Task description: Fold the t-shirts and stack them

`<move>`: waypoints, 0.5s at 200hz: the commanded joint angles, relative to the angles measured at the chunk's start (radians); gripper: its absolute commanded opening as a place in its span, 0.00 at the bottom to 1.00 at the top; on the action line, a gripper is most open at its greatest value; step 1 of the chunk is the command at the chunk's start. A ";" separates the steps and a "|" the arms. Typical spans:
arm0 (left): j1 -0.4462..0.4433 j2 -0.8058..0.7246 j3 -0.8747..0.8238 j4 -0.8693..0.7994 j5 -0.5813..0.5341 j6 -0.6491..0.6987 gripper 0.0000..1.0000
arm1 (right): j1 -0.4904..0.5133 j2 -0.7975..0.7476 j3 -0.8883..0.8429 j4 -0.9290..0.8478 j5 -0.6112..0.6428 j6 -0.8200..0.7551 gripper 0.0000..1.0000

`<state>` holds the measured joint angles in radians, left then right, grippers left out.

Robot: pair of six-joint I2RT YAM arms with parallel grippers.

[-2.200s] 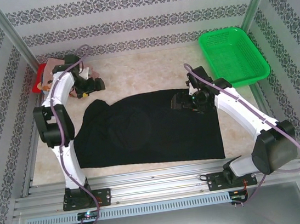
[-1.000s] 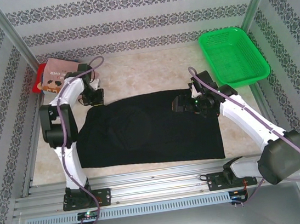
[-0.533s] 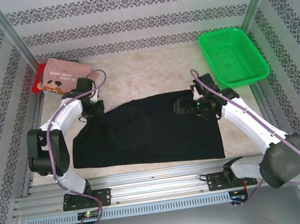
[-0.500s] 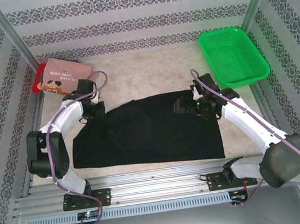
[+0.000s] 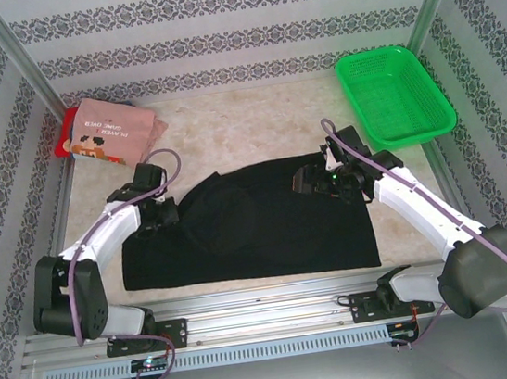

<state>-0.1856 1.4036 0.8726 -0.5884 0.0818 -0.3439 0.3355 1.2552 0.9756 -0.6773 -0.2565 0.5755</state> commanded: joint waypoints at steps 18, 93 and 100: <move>-0.013 -0.075 -0.096 0.043 0.095 -0.110 0.40 | -0.015 -0.029 -0.036 0.007 -0.017 -0.003 0.92; -0.011 -0.314 0.022 0.084 0.031 -0.128 0.86 | -0.026 -0.059 -0.048 -0.012 -0.020 -0.009 0.92; -0.007 -0.288 0.057 0.075 0.024 -0.119 0.88 | -0.027 -0.062 -0.048 -0.015 -0.020 -0.010 0.92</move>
<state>-0.1890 1.1038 0.8265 -0.5598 0.1444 -0.4755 0.3206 1.2205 0.9360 -0.6765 -0.2642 0.5755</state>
